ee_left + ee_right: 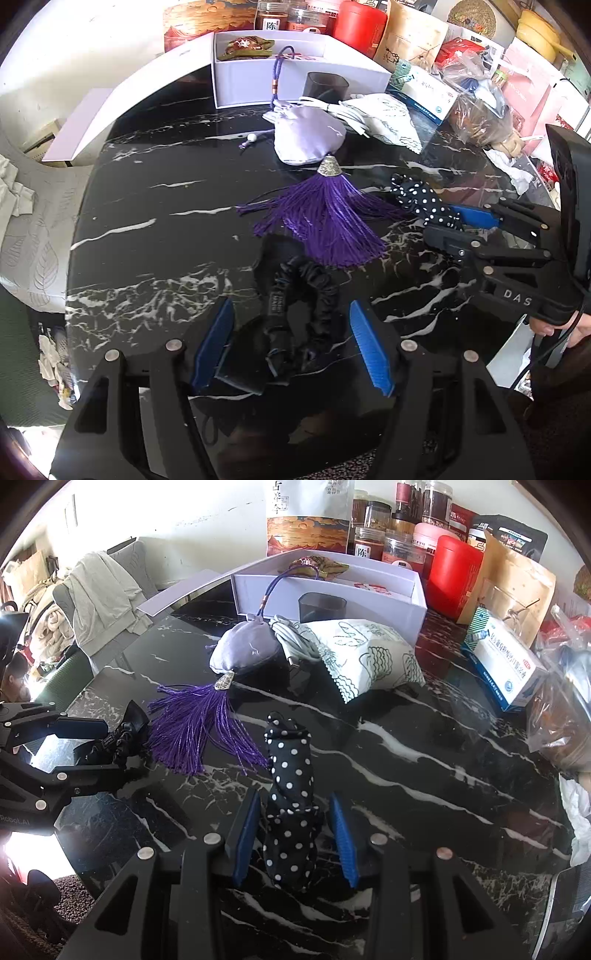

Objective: Organize objects
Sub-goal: 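Lift the black scrunchie with the left tool while the right tool holds the polka-dot item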

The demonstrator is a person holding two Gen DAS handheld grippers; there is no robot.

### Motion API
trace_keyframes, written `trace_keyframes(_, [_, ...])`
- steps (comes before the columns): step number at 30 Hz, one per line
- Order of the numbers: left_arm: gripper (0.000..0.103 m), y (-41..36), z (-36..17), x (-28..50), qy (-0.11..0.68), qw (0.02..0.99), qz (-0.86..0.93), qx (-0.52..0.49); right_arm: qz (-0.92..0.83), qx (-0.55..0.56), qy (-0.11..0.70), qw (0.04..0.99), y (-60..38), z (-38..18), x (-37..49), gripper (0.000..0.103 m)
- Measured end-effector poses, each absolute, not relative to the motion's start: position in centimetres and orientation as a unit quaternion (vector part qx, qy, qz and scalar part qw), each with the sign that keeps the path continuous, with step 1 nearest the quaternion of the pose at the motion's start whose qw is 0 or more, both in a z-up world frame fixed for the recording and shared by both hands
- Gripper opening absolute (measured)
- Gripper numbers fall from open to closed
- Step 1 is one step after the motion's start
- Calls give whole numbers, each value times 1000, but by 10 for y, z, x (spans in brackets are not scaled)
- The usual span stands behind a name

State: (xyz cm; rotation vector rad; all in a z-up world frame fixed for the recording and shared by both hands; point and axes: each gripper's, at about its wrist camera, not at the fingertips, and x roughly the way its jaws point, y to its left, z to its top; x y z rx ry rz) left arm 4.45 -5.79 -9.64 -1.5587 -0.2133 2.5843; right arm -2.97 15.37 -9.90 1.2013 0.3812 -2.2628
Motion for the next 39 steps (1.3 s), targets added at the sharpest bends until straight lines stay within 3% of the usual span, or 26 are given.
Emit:
trace_keyframes(2, [64, -56, -98, 44, -69, 51, 856, -510, -843, 442, 144, 272, 154, -99, -29, 39])
trace_keyframes(3, [56, -55, -98, 45, -68, 46, 859, -506, -843, 440, 144, 272, 154, -99, -29, 37])
trace_keyframes(4, [48, -55, -98, 45, -65, 40, 862, -501, -844, 438, 144, 272, 155, -99, -28, 27])
trace_keyframes(5, [34, -54, -98, 45, -59, 34, 864, -498, -845, 437, 144, 272, 155, -99, -28, 23])
trace_keyframes(9, [23, -55, -97, 46, -52, 29, 867, -496, -846, 437, 140, 270, 159, -99, -29, 17])
trace_keyframes(22, [21, -64, -80, 49, -84, 38, 869, -486, -849, 431, 122, 280, 170, -85, -21, 16])
trace_keyframes(39, [21, -63, -35, 43, -64, 33, 885, -461, -864, 387, 130, 293, 169, -42, -20, 16])
